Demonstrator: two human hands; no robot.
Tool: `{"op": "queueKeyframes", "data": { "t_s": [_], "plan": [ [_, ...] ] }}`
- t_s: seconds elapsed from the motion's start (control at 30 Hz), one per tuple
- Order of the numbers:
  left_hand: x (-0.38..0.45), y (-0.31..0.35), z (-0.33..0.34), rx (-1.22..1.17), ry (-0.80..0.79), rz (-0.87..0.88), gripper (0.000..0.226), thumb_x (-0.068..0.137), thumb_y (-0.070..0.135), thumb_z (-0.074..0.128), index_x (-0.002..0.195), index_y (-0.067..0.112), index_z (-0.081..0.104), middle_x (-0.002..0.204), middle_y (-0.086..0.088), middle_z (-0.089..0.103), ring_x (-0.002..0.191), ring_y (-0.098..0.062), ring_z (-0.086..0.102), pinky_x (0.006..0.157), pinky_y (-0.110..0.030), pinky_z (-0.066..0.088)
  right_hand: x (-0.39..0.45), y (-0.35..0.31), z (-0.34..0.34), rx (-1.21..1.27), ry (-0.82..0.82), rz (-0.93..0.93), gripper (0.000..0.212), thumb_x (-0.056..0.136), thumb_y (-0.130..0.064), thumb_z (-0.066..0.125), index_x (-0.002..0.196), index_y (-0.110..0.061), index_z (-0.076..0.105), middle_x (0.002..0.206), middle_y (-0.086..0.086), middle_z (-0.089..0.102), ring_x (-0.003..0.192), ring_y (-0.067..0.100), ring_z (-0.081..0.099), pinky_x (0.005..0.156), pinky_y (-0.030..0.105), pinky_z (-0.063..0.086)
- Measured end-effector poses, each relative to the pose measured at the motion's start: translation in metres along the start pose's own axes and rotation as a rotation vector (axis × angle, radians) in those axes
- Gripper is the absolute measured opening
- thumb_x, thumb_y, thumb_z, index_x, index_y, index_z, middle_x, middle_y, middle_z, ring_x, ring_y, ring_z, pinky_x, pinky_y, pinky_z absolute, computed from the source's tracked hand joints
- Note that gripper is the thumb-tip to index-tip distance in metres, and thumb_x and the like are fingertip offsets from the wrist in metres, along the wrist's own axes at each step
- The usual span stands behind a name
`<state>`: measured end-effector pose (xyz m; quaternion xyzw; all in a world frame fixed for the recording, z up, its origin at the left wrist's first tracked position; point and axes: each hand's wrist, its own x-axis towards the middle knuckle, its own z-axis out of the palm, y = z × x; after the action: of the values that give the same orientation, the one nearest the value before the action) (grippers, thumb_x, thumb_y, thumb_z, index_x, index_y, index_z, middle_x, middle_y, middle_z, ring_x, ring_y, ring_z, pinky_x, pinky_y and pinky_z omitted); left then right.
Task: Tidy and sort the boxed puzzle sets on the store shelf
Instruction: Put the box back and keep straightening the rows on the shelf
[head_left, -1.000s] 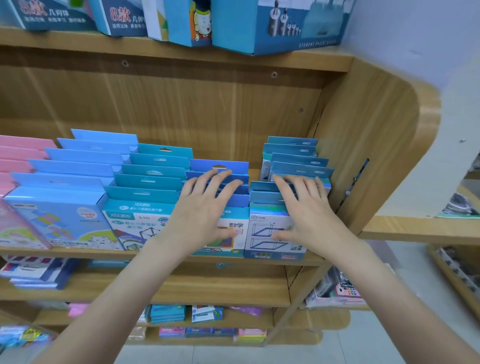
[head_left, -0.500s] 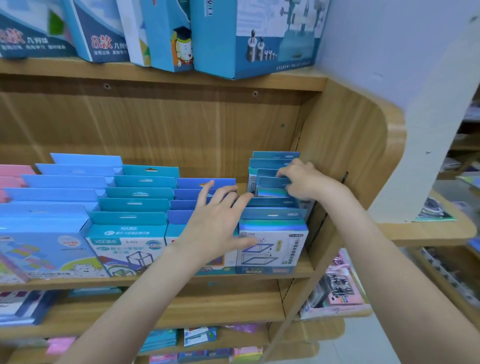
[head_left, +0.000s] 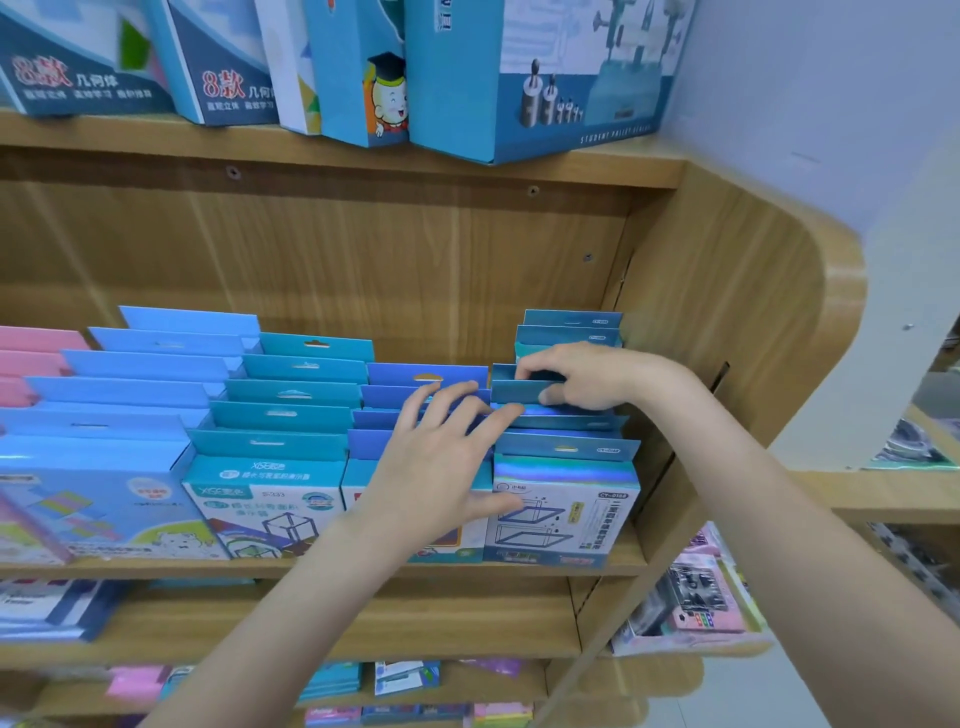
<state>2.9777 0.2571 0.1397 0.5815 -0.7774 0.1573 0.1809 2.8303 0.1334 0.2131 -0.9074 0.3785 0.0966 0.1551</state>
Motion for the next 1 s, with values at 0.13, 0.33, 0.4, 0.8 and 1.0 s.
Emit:
{"op": "queueKeyframes", "data": {
  "t_s": [0.13, 0.33, 0.4, 0.8, 1.0],
  "plan": [
    [0.001, -0.001, 0.000, 0.012, -0.012, 0.008, 0.081, 0.065, 0.073, 0.038, 0.128, 0.022, 0.051, 0.101, 0.002, 0.062, 0.111, -0.023, 0.047, 0.097, -0.039, 0.025, 0.001, 0.004, 0.001, 0.038, -0.013, -0.032, 0.017, 0.091, -0.020, 0.053, 0.095, -0.036, 0.046, 0.116, -0.007, 0.049, 0.103, 0.016, 0.045, 0.089, 0.037, 0.039],
    [0.003, -0.003, -0.004, 0.027, -0.072, 0.008, 0.085, 0.065, 0.073, 0.040, 0.133, 0.022, 0.044, 0.113, 0.002, 0.059, 0.112, -0.021, 0.044, 0.095, -0.040, 0.038, -0.012, 0.017, -0.028, 0.355, 0.339, 0.005, 0.018, 0.086, -0.014, 0.062, 0.095, -0.029, 0.057, 0.114, -0.002, 0.058, 0.110, 0.016, 0.053, 0.095, 0.035, 0.044],
    [0.005, -0.003, -0.008, -0.006, -0.076, 0.005, 0.087, 0.063, 0.072, 0.047, 0.132, 0.019, 0.046, 0.120, -0.001, 0.056, 0.112, -0.022, 0.042, 0.097, -0.044, 0.036, 0.000, 0.021, -0.027, 0.299, 0.459, 0.084, 0.018, 0.088, -0.014, 0.059, 0.102, -0.025, 0.056, 0.120, 0.001, 0.054, 0.113, 0.018, 0.049, 0.089, 0.029, 0.040],
    [0.022, -0.015, -0.021, -0.098, -0.438, -0.028, 0.093, 0.067, 0.077, 0.050, 0.142, 0.034, 0.016, 0.146, 0.007, 0.022, 0.134, -0.012, 0.017, 0.113, -0.038, 0.001, 0.040, 0.042, -0.026, 0.167, 0.178, 0.195, 0.007, 0.090, -0.012, 0.056, 0.092, -0.018, 0.057, 0.113, 0.005, 0.055, 0.098, 0.017, 0.047, 0.076, 0.030, 0.037],
    [0.023, -0.017, -0.020, -0.111, -0.408, -0.011, 0.092, 0.066, 0.079, 0.048, 0.141, 0.035, 0.018, 0.144, 0.009, 0.025, 0.133, -0.011, 0.019, 0.113, -0.038, 0.002, 0.041, 0.035, -0.031, 0.168, 0.089, 0.131, 0.007, 0.091, -0.015, 0.055, 0.091, -0.022, 0.057, 0.108, 0.001, 0.057, 0.102, 0.018, 0.051, 0.081, 0.029, 0.043]
  ]
}}
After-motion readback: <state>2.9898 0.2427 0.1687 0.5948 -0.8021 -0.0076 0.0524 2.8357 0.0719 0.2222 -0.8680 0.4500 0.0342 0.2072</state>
